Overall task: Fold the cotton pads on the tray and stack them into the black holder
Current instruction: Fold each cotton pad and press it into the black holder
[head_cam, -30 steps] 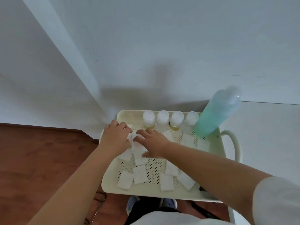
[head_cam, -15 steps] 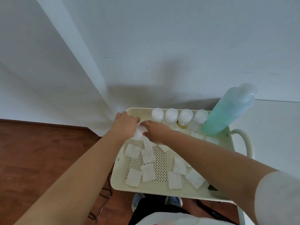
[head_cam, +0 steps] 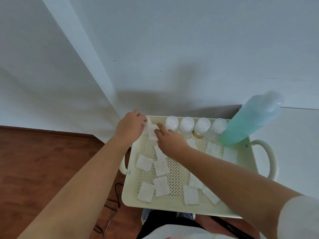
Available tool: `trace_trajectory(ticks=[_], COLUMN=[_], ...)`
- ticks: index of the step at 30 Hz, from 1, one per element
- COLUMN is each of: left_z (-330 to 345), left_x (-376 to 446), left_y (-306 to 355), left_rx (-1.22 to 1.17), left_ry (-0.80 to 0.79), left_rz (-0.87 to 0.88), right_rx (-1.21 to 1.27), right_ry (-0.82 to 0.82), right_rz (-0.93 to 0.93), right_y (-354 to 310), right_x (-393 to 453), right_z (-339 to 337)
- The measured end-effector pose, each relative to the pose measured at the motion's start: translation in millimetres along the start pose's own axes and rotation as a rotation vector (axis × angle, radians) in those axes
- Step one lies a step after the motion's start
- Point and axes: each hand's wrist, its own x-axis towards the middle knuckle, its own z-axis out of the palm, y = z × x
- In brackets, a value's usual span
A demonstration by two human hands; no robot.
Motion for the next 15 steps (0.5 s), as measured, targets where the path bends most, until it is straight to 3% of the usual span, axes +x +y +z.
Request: trace_trajectory(ticks=[8,15], left_z=[6.1,11.4], left_x=[-7.7,-12.1], left_y=[2.4,9.5], left_rx=[0.121,0.21], left_ry=[-0.134,-0.156], left_rz=[0.032,0.037], right_rx=[-0.007,-0.018], right_ry=[-0.059,-0.094], right_rz=[0.076,0.151], right_y=[-5.7,-7.0], right_x=[8.4,21.7], right_z=[-11.5,-17.0])
